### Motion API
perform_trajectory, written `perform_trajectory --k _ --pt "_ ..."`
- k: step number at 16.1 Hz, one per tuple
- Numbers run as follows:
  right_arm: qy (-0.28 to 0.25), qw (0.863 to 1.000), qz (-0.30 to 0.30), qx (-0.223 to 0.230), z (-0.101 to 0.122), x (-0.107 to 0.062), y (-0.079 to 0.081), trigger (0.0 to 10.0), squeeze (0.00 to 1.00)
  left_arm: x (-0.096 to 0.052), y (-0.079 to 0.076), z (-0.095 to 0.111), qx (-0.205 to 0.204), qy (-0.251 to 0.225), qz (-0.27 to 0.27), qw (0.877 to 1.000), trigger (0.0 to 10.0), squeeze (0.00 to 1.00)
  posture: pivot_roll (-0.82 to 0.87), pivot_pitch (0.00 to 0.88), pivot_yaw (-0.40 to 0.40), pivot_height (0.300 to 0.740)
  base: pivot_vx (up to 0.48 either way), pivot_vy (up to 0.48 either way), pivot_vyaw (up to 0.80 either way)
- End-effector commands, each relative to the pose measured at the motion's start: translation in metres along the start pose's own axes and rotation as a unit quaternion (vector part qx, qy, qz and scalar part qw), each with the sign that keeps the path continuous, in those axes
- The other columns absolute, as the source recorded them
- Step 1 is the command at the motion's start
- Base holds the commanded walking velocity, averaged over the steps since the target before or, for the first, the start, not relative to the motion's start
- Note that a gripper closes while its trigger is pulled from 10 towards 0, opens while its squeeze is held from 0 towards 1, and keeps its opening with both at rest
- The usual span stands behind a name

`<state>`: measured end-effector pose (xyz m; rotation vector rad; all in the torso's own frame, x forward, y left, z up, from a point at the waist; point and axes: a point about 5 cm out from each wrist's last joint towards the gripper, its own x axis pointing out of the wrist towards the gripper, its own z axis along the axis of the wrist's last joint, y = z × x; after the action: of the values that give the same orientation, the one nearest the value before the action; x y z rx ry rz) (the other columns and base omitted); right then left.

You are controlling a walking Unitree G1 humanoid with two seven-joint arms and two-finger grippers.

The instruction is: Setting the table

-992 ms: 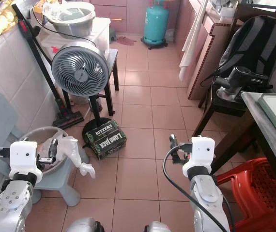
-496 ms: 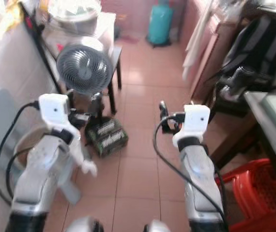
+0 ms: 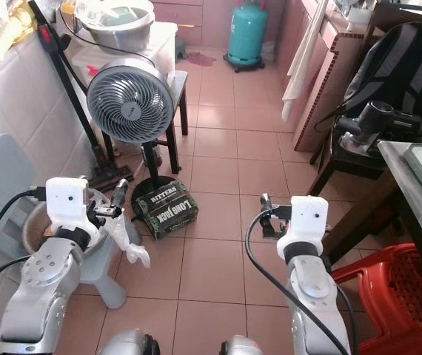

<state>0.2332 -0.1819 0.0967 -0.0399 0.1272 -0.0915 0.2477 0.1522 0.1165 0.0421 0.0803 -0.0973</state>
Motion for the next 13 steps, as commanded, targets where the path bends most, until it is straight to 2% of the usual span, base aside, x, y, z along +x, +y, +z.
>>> perform_trajectory --k 1,3,10,13 --pt "0.002 1.000 -0.001 0.003 0.0019 -0.0020 -0.0016 10.0 0.00 -0.0027 0.0009 0.0015 0.004 0.000 0.003 1.000 10.0 0.00 0.00 0.000 -0.017 0.719 -0.311 0.000 0.00" --pt "0.010 1.000 0.006 0.017 -0.0008 -0.0039 -0.0007 10.0 0.00 -0.0039 0.0015 0.0003 0.003 0.005 0.004 1.000 10.0 0.00 0.00 0.000 -0.017 0.719 -0.319 0.000 0.00" --pt "0.010 1.000 0.005 0.008 0.0008 -0.0049 -0.0010 10.0 0.00 -0.0030 0.0009 0.0024 0.006 0.009 0.004 1.000 10.0 0.00 -0.01 0.000 -0.018 0.719 -0.347 0.000 0.00" --pt "0.012 1.000 -0.004 0.014 0.0007 -0.0036 -0.0032 10.0 0.00 -0.0022 0.0019 0.0023 0.003 0.011 0.004 1.000 10.0 0.00 0.00 0.000 -0.017 0.719 -0.186 0.000 0.00"
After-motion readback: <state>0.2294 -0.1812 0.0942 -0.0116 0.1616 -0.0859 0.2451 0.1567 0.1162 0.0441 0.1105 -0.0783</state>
